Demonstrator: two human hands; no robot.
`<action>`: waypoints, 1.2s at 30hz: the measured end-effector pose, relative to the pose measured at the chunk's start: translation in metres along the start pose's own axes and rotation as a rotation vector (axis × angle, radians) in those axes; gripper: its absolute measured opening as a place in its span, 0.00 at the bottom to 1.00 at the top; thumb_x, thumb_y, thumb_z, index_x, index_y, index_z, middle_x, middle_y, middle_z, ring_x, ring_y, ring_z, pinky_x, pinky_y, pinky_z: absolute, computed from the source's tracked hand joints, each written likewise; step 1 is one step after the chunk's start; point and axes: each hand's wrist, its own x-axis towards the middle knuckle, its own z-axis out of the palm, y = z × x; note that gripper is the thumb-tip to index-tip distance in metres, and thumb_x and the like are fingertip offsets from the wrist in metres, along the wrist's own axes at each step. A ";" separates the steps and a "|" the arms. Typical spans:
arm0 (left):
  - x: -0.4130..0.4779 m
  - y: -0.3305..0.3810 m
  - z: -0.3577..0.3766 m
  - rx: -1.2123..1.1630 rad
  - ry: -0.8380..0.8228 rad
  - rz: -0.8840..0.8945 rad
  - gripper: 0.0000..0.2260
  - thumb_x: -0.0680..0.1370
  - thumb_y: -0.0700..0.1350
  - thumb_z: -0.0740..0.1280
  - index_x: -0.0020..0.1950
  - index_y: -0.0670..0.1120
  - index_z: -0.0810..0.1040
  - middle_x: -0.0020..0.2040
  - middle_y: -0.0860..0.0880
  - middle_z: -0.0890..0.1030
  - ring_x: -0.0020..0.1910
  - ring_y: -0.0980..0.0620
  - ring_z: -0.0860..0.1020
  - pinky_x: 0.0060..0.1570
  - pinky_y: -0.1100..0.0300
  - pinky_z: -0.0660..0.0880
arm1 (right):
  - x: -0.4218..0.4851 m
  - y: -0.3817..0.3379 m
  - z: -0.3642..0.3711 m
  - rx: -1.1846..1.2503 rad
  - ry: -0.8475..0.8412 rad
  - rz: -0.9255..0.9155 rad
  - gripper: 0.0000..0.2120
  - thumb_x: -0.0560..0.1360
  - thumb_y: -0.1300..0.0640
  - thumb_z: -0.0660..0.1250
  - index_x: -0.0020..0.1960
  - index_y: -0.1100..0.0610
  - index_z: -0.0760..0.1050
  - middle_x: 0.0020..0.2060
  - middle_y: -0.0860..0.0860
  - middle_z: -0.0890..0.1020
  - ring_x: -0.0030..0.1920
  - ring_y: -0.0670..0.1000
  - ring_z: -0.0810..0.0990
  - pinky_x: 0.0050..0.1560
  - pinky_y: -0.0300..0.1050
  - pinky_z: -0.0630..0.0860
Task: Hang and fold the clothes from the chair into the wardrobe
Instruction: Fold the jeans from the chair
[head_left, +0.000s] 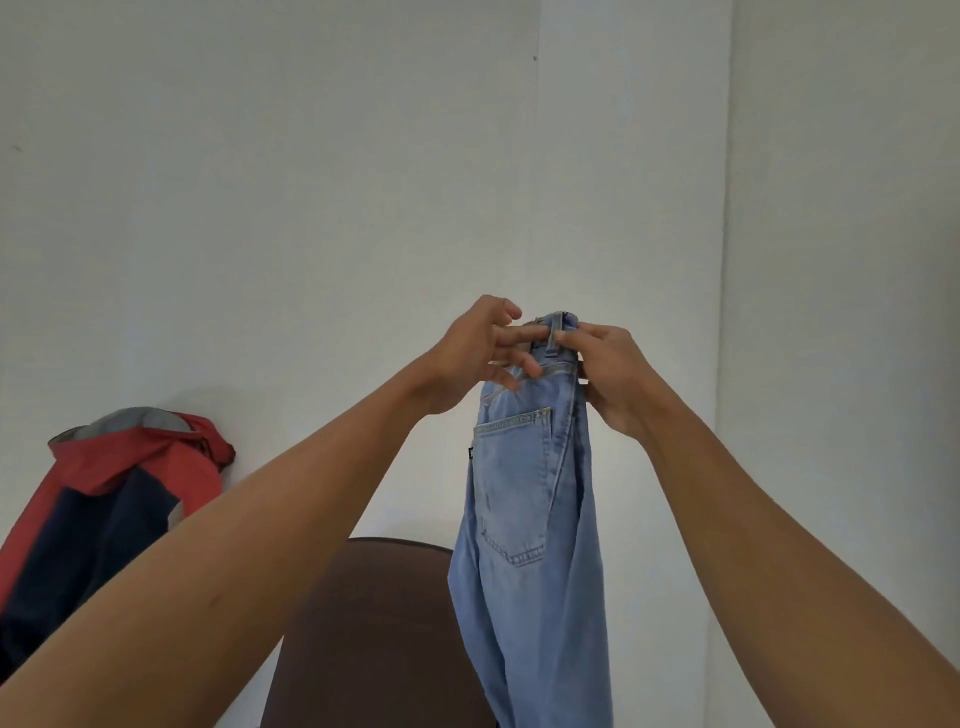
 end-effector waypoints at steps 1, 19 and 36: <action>0.000 -0.002 0.001 0.070 0.051 0.035 0.05 0.79 0.41 0.57 0.54 0.45 0.69 0.56 0.44 0.83 0.42 0.47 0.79 0.39 0.56 0.74 | 0.000 -0.002 -0.001 0.012 0.023 -0.003 0.12 0.82 0.61 0.60 0.52 0.55 0.82 0.44 0.53 0.87 0.43 0.52 0.85 0.47 0.50 0.83; -0.024 -0.048 -0.005 -0.200 0.070 0.043 0.17 0.71 0.32 0.74 0.57 0.46 0.84 0.59 0.45 0.83 0.56 0.45 0.83 0.52 0.50 0.82 | -0.003 -0.034 -0.050 0.206 0.169 -0.246 0.16 0.82 0.66 0.60 0.66 0.55 0.75 0.49 0.54 0.86 0.46 0.53 0.86 0.45 0.48 0.84; -0.005 -0.001 -0.003 -0.114 0.271 0.207 0.22 0.74 0.28 0.70 0.64 0.47 0.81 0.57 0.50 0.84 0.53 0.52 0.84 0.52 0.56 0.82 | -0.119 0.088 -0.027 -0.186 0.051 -0.221 0.46 0.75 0.59 0.72 0.75 0.29 0.47 0.71 0.44 0.71 0.62 0.41 0.79 0.54 0.39 0.80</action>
